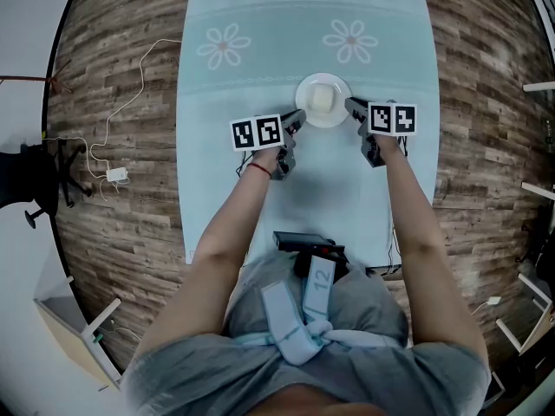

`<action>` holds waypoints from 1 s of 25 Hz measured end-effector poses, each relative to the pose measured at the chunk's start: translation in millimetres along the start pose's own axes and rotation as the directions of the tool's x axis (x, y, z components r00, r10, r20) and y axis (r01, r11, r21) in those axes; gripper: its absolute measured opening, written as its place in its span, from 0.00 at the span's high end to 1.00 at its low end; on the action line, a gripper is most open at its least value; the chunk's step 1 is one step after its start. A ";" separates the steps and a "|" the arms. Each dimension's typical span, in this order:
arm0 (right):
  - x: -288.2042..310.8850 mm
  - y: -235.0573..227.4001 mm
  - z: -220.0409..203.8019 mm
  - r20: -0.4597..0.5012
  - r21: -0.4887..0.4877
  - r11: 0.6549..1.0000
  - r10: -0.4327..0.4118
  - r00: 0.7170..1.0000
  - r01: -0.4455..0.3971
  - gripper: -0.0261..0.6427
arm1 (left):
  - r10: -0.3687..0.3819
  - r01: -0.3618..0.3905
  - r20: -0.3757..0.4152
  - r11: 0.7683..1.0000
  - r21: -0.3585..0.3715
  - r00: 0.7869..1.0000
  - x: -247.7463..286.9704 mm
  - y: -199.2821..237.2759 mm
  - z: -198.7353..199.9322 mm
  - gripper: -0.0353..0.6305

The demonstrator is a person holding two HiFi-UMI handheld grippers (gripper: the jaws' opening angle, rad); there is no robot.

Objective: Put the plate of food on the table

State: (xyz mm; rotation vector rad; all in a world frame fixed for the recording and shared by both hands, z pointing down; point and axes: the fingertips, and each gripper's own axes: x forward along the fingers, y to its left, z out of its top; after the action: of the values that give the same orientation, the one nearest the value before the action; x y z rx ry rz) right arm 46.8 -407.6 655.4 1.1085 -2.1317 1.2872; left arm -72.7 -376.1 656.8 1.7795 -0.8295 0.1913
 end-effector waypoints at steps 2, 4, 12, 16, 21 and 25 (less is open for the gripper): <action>-1.4 6.4 -3.2 0.018 -0.053 0.999 -0.004 1.000 0.005 0.89 | -0.004 0.003 0.018 0.999 0.049 1.000 -0.4 -1.8 2.7 0.92; -4.2 15.1 -7.5 0.039 -0.096 0.995 0.008 0.999 -0.005 0.89 | -0.018 0.014 0.040 0.994 0.109 0.999 -2.0 -6.5 5.0 0.92; -22.8 37.3 -31.3 0.114 -0.145 0.989 0.060 0.992 -0.043 0.89 | -0.038 0.022 0.035 0.927 0.375 0.999 -8.8 -28.5 -7.1 0.91; -35.3 47.4 -37.9 0.153 -0.178 0.983 0.062 0.986 -0.035 0.89 | -0.030 0.013 0.036 0.913 0.407 0.999 -14.8 -37.3 -14.8 0.91; -52.0 62.2 -44.8 0.189 -0.214 0.977 0.057 0.980 -0.016 0.89 | -0.040 0.013 0.050 0.891 0.453 0.998 -28.0 -51.8 -22.1 0.91; -67.7 78.5 -51.8 0.219 -0.230 0.973 0.081 0.972 -0.029 0.89 | -0.066 0.022 0.072 0.869 0.494 0.995 -41.0 -68.9 -29.2 0.91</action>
State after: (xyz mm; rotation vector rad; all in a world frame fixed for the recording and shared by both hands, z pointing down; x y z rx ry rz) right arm 21.8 -314.1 591.8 1.1523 -2.4209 0.9468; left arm -52.8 -322.3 593.7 2.3005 -0.8502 0.3206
